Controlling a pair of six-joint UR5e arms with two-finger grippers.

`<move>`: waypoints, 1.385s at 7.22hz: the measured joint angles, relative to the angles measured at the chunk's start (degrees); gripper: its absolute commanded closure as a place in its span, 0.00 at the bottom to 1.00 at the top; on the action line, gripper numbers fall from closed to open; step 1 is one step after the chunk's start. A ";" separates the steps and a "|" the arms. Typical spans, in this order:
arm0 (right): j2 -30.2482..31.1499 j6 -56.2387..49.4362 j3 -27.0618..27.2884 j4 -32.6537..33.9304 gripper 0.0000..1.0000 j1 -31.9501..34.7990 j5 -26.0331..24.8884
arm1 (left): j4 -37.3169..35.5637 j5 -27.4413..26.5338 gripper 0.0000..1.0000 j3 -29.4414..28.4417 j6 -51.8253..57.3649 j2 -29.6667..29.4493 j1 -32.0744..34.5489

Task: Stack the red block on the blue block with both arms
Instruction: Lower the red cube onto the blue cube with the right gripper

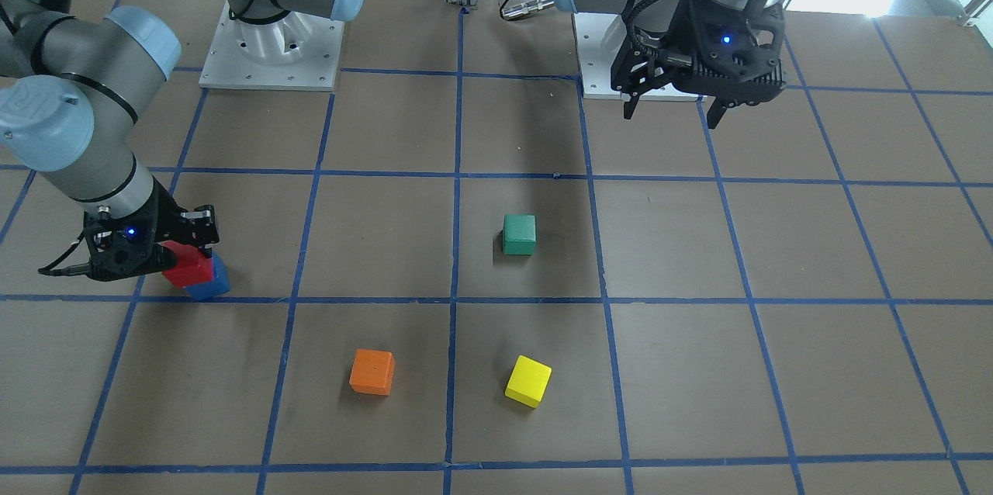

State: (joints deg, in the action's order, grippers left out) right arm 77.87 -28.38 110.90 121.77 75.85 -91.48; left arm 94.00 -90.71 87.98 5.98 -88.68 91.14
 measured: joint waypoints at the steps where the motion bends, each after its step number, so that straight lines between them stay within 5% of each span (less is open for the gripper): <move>1: -0.27 -0.02 0.11 0.09 1.00 0.00 -0.05 | -0.02 0.00 0.00 0.00 0.00 0.00 0.00; 5: -1.55 -0.02 0.19 0.14 1.00 -0.08 -0.42 | -0.03 0.00 0.00 0.00 0.00 0.00 0.00; 7: -1.58 -0.37 0.25 0.14 0.16 -0.09 -0.65 | -0.04 0.01 0.00 0.00 0.00 0.00 0.00; 8: -1.58 -0.48 0.30 0.14 0.00 -0.09 -0.79 | -0.04 0.00 0.00 0.00 0.00 0.00 0.00; 10: -1.58 -0.09 0.41 0.12 0.00 -0.09 -0.90 | -0.04 0.00 0.00 0.00 0.00 0.00 0.00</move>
State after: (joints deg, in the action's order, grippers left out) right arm 76.29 -28.47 111.31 121.89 75.76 -92.38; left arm 93.96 -90.70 87.98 5.98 -88.68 91.14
